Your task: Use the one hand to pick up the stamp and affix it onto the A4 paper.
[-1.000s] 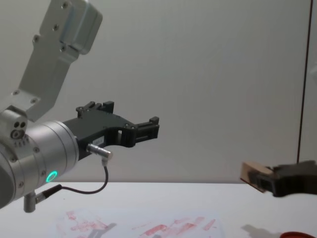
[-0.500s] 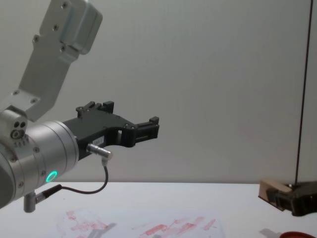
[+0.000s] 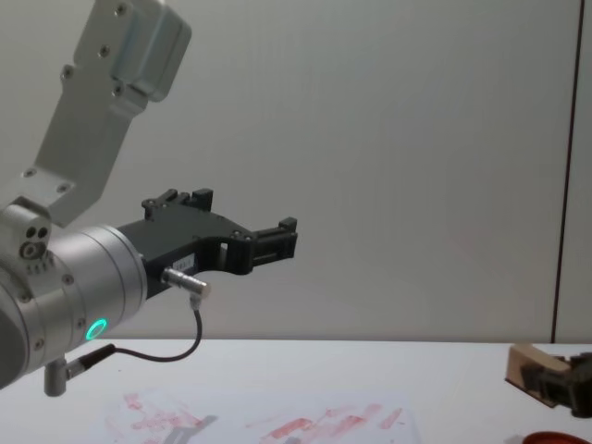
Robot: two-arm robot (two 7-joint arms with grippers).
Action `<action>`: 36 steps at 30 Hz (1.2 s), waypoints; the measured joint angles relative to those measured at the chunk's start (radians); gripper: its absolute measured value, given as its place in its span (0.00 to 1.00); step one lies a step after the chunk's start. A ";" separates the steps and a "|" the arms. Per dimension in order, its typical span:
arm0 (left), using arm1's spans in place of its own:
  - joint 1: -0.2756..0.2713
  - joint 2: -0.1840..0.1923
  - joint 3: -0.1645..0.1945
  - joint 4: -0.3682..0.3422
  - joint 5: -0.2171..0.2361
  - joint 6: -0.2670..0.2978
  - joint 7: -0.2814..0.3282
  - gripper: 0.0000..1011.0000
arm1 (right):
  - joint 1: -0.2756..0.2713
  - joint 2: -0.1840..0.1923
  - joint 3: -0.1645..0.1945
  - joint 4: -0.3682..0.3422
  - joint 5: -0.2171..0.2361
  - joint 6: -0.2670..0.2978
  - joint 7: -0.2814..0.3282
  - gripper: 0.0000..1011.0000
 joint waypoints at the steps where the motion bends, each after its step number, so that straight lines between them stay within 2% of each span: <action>1: 0.000 0.000 0.000 0.000 0.000 0.000 0.000 0.99 | -0.005 0.003 0.001 -0.005 0.002 0.002 -0.003 0.22; 11: 0.000 0.000 0.000 0.000 0.000 0.000 0.000 0.99 | -0.043 0.024 0.011 -0.038 0.026 0.025 -0.027 0.22; 23: 0.000 0.000 0.000 0.000 0.000 0.000 0.000 0.99 | -0.051 0.028 0.010 -0.024 0.021 0.041 -0.030 0.22; 25: 0.000 0.000 0.000 0.000 0.000 0.000 0.000 0.99 | -0.051 0.028 0.009 -0.021 0.020 0.042 -0.029 0.25; 30: 0.000 0.000 0.000 0.000 0.000 0.000 0.000 0.99 | -0.051 0.028 0.008 -0.015 0.017 0.045 -0.028 0.43; 32: 0.000 0.000 0.000 0.000 0.000 0.000 0.000 0.99 | -0.050 0.028 0.007 -0.015 0.016 0.045 -0.028 0.44; 34: 0.000 0.000 0.000 0.000 0.000 0.000 0.000 0.99 | -0.050 0.027 0.007 -0.012 0.015 0.046 -0.028 0.54; 36: 0.000 0.000 0.000 0.000 0.000 0.000 0.000 0.99 | -0.050 0.027 0.007 -0.012 0.015 0.046 -0.027 0.58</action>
